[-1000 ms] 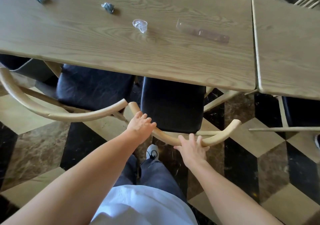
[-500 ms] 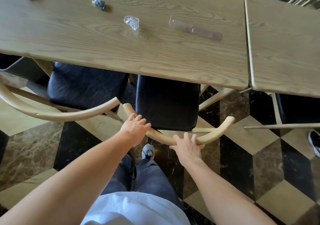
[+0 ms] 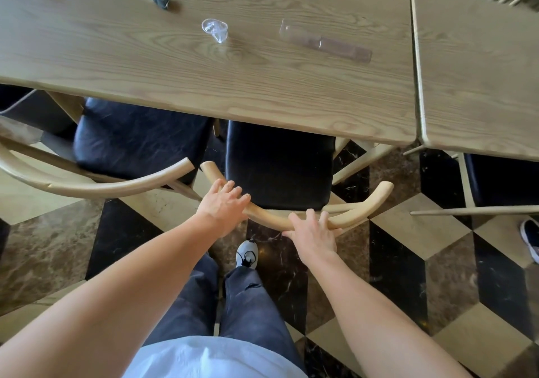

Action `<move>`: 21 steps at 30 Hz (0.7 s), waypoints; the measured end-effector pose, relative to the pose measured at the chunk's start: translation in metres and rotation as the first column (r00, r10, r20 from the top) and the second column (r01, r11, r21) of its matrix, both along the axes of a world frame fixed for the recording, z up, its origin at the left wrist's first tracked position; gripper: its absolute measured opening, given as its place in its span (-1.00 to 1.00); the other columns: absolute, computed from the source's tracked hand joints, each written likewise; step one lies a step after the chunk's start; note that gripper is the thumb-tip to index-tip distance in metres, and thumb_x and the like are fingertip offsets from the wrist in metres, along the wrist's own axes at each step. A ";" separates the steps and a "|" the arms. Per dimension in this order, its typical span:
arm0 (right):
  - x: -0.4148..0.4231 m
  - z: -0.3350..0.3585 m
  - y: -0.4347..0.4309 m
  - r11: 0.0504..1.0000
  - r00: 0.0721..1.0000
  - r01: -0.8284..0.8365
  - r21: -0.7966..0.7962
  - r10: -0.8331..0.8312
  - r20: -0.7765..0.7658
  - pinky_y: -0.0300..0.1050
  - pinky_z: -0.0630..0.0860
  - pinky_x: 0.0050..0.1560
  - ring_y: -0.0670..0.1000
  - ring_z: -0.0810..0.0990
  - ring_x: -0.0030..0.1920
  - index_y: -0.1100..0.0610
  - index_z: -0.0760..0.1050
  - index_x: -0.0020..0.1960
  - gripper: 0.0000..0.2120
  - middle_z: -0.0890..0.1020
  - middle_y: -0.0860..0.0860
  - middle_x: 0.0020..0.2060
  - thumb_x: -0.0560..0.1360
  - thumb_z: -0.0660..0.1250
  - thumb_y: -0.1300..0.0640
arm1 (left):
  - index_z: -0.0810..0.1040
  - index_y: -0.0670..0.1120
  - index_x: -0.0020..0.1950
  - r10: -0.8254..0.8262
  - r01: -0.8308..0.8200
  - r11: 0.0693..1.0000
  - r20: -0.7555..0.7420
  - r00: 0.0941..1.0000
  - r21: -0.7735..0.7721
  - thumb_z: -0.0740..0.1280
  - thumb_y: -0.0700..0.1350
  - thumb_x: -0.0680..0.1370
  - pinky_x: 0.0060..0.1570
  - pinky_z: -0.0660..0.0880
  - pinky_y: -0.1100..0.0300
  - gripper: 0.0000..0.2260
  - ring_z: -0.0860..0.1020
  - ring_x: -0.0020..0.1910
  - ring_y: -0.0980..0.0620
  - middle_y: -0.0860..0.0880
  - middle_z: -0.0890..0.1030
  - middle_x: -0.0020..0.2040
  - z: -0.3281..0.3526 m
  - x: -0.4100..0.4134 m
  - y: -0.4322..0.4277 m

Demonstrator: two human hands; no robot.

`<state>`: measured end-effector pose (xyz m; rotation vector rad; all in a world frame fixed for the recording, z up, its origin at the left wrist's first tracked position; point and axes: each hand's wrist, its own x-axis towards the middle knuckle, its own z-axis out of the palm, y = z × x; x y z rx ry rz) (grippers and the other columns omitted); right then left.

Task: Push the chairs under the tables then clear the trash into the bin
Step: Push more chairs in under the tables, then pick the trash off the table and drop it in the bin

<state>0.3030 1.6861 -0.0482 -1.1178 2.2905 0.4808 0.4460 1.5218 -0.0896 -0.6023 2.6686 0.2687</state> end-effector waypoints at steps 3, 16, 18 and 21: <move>-0.002 -0.006 -0.006 1.000 1.000 0.005 -0.006 -0.005 -0.006 0.40 0.47 0.22 0.22 0.28 0.36 -0.10 0.39 0.32 -0.63 0.40 0.12 0.26 0.56 0.31 -0.16 | 0.41 0.06 0.40 0.014 -0.014 1.000 -0.020 1.000 -0.003 0.30 0.18 0.60 0.42 0.23 -0.09 -0.58 0.35 0.37 -0.10 -0.01 0.49 0.32 0.000 -0.003 -0.006; -0.019 -0.013 -0.012 0.998 0.997 -0.059 0.009 0.059 -0.044 0.53 0.37 0.25 0.22 0.28 0.38 -0.11 0.33 0.38 -0.57 0.40 0.12 0.27 0.57 0.32 -0.15 | 0.37 0.03 0.43 0.057 -0.059 0.998 -0.083 0.995 -0.018 0.27 0.15 0.62 0.46 0.20 -0.12 -0.58 0.27 0.45 -0.14 -0.03 0.45 0.37 -0.007 -0.006 -0.005; -0.021 -0.014 -0.012 0.999 0.999 -0.036 -0.009 0.035 -0.029 0.45 0.42 0.25 0.20 0.29 0.37 -0.12 0.33 0.37 -0.56 0.40 0.10 0.27 0.56 0.32 -0.18 | 0.30 0.02 0.49 0.112 -0.110 0.993 -0.030 0.993 0.050 0.31 0.06 0.62 0.46 0.27 -0.12 -0.53 0.16 0.53 -0.16 -0.07 0.36 0.46 -0.002 -0.007 -0.001; -0.026 -0.002 -0.017 0.998 0.997 0.062 -0.018 -0.061 0.043 0.31 0.46 0.26 0.14 0.34 0.31 -0.10 0.39 0.33 -0.56 0.45 0.06 0.22 0.52 0.34 -0.24 | 0.16 -0.01 0.58 0.168 -0.175 0.974 0.062 0.984 0.144 0.32 -0.08 0.62 0.32 0.46 -0.05 -0.43 -0.01 0.60 -0.14 -0.07 0.19 0.57 0.016 -0.004 0.002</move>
